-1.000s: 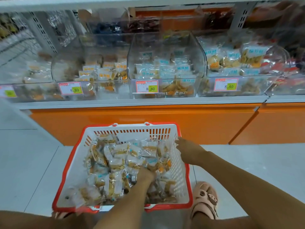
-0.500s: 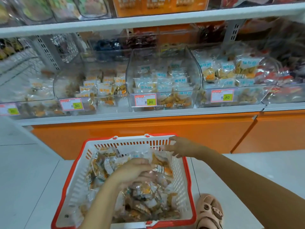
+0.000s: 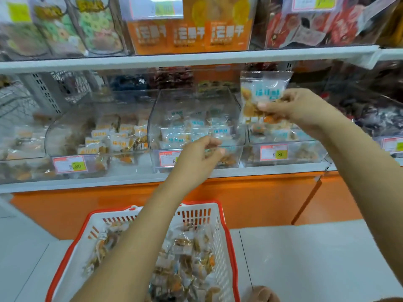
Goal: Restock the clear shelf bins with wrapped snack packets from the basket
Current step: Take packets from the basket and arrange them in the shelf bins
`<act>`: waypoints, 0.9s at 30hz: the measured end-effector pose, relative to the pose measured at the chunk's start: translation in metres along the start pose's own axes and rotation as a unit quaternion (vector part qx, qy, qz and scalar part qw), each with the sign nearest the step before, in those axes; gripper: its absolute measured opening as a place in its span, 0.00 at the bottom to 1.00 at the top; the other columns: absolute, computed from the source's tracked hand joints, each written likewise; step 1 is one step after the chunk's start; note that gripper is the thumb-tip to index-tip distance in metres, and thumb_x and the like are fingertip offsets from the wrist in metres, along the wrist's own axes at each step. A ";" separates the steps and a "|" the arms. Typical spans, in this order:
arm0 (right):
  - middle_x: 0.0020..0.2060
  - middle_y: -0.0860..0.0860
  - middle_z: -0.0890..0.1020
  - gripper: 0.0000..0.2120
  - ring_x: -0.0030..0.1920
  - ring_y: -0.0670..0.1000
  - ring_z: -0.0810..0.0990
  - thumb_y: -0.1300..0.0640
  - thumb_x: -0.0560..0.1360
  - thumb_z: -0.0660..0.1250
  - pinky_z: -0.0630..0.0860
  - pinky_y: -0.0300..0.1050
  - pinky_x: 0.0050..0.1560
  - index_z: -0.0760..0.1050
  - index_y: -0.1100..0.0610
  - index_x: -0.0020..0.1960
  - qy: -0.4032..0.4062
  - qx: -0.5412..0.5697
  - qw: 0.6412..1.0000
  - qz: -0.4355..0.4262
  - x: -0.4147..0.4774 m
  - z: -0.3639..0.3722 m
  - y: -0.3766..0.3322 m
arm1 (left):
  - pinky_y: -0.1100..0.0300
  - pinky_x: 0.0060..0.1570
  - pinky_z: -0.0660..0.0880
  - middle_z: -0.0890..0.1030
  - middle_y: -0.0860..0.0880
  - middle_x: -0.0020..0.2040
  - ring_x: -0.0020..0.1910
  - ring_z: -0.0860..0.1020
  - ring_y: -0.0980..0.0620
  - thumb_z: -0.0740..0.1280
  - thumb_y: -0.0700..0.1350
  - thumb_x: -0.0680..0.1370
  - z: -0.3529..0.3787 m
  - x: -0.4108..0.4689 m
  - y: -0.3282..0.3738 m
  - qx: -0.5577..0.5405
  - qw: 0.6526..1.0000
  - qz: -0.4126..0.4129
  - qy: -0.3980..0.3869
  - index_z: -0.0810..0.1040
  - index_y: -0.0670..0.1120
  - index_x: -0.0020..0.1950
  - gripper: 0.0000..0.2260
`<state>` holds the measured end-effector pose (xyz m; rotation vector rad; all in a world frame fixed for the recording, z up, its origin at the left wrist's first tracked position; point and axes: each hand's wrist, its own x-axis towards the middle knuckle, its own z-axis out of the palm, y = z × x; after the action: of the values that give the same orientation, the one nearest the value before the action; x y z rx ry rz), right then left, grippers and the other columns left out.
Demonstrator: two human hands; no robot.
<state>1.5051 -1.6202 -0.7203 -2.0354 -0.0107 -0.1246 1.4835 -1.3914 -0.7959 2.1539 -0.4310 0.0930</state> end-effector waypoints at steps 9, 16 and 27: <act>0.58 0.57 0.79 0.31 0.53 0.56 0.79 0.47 0.69 0.74 0.76 0.48 0.52 0.72 0.62 0.66 0.091 -0.120 0.983 0.106 0.060 -0.007 0.072 | 0.56 0.66 0.67 0.72 0.50 0.69 0.68 0.69 0.52 0.63 0.48 0.80 0.044 0.047 -0.011 0.142 0.988 -0.011 -0.061 0.68 0.50 0.72 0.20; 0.46 0.57 0.78 0.21 0.46 0.54 0.77 0.51 0.72 0.73 0.75 0.45 0.44 0.73 0.62 0.57 0.136 -0.102 0.985 0.025 0.078 0.007 0.081 | 0.57 0.66 0.66 0.72 0.52 0.68 0.67 0.68 0.54 0.63 0.48 0.80 0.045 0.047 -0.022 0.120 0.991 0.009 -0.056 0.68 0.52 0.72 0.20; 0.52 0.56 0.77 0.22 0.48 0.54 0.75 0.54 0.72 0.73 0.70 0.44 0.46 0.72 0.63 0.60 0.037 -0.185 0.972 0.137 0.074 0.009 0.070 | 0.62 0.54 0.69 0.74 0.53 0.61 0.50 0.71 0.59 0.62 0.46 0.80 0.041 0.038 -0.019 0.080 0.996 0.004 -0.034 0.71 0.53 0.69 0.17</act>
<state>1.5836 -1.6472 -0.7802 -2.3795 0.3639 -0.0282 1.5217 -1.4246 -0.8265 2.3185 -0.4853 0.0601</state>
